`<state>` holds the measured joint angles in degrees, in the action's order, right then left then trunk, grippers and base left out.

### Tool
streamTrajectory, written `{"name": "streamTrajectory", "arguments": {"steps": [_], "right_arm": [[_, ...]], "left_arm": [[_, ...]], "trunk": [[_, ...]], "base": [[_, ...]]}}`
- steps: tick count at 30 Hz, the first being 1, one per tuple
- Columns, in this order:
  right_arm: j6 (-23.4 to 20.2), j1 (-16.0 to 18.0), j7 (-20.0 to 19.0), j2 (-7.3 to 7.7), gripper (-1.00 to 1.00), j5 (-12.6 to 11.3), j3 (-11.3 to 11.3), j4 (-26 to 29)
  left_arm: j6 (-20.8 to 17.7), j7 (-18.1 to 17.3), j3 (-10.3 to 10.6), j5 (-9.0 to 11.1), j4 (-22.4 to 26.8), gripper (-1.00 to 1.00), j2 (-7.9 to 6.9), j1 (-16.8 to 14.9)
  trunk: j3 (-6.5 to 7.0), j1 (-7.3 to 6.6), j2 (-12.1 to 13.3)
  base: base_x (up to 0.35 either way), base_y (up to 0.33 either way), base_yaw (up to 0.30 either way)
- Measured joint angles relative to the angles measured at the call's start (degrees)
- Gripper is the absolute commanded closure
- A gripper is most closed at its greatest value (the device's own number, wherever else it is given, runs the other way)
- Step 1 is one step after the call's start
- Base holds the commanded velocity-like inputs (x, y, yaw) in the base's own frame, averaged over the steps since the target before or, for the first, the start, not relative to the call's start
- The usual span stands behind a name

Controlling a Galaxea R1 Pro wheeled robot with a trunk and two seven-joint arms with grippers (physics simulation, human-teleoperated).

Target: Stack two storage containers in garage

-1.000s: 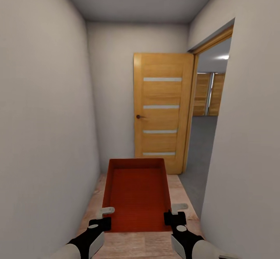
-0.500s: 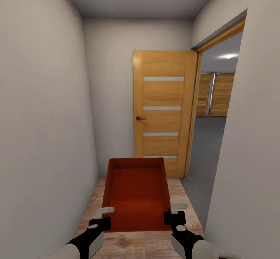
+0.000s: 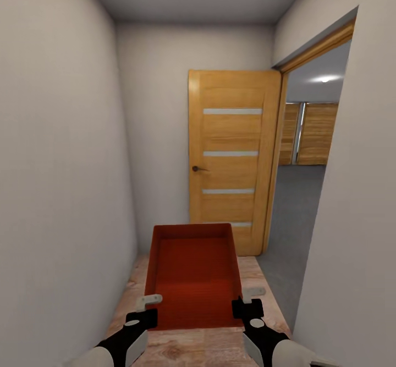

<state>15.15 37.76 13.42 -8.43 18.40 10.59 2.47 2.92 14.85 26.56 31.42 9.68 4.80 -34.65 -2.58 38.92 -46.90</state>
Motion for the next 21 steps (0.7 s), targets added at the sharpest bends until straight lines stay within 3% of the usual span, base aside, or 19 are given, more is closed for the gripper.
{"name": "streamTrajectory", "arguments": {"steps": [7,15,16,17,21], "right_arm": [[-0.1,0.0,-0.2,0.16,1.0,2.3,1.8,-0.1],[-0.2,0.0,-0.2,0.15,1.0,5.8,5.3,-0.2],[0.1,0.0,0.2,-0.24,1.0,-2.0,-1.2,0.0],[0.1,0.0,0.2,-0.26,1.0,-2.4,-1.5,0.0],[0.1,0.0,0.1,-0.2,1.0,-2.4,-1.5,0.0]], "left_arm": [[0.6,0.6,4.4,4.8,-0.2,1.0,-0.01,0.0],[0.6,0.9,6.8,7.1,-0.3,1.0,-0.04,0.0],[-0.9,-0.8,-5.5,-6.0,0.3,1.0,0.01,0.0],[-1.0,-1.0,-6.8,-7.3,0.4,1.0,0.07,0.0],[-1.0,-0.9,-6.9,-7.4,0.4,1.0,0.14,0.0]], "trunk": [[0.0,0.0,0.0],[0.0,0.0,0.0],[0.01,0.0,0.0],[0.01,0.0,0.0],[0.0,0.0,0.0]], "base": [[0.301,0.0,0.0],[0.302,0.0,0.0],[0.302,0.0,0.0],[0.302,0.0,0.0],[0.269,0.0,0.0]]}}
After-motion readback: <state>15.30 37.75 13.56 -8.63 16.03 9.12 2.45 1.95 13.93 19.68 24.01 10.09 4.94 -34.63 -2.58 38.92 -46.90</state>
